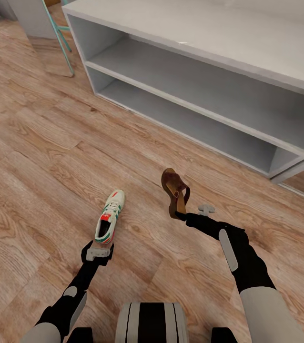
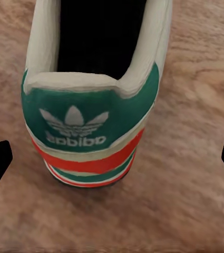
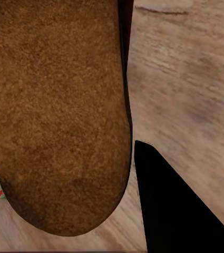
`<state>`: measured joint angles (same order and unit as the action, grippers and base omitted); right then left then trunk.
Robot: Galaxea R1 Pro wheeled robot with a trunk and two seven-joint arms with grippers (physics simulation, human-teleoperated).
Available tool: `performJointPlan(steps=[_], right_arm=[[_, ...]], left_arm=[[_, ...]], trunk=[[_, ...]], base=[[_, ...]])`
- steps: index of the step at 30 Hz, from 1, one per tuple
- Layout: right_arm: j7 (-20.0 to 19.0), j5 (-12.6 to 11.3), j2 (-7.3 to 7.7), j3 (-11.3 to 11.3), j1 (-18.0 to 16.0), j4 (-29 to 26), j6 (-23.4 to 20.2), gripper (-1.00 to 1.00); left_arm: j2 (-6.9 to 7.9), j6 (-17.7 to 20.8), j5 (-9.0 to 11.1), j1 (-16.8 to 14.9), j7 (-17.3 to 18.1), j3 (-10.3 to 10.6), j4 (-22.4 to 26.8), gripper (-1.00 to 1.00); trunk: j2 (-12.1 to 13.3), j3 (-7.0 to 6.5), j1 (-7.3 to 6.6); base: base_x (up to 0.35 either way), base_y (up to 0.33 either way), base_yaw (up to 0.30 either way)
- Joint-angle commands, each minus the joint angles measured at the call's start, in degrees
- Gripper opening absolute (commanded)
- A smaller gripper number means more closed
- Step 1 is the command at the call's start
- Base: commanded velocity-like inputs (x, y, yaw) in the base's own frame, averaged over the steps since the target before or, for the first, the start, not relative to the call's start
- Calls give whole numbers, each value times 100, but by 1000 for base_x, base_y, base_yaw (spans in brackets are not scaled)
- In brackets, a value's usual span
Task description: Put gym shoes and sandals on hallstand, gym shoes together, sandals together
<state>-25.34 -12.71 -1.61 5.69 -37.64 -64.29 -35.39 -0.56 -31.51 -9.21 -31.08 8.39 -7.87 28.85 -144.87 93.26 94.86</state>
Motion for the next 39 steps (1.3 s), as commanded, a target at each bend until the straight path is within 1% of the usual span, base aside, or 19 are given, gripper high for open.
performJointPlan(steps=[1, 19, 28, 34, 39], right_arm=[[-6, -58, -6, 20, -2, -4, -56, -100], [-6, -59, -6, 20, -3, -5, -56, -100], [-6, -58, -6, 20, -4, -4, -56, -100], [-6, -58, -6, 20, -5, -4, -56, -100], [-6, -58, -6, 20, -6, -4, -56, -100]], left_arm=[[-6, -22, -55, -3, 31, -47, -2, 100], [-6, -22, -52, -3, 31, -56, -3, 100], [-6, -22, -47, -3, 30, -57, -2, 100], [-6, -22, -46, -3, 31, -57, -3, 100], [-6, -22, -46, -3, 30, -57, -3, 100]], trunk=[[-3, 32, 1], [-27, 573, 48], [-27, 578, 48], [-27, 578, 48], [-27, 578, 48]], base=[[0, 0, 0], [0, 0, 0], [3, 0, 0], [196, 93, 0], [39, 18, 0]])
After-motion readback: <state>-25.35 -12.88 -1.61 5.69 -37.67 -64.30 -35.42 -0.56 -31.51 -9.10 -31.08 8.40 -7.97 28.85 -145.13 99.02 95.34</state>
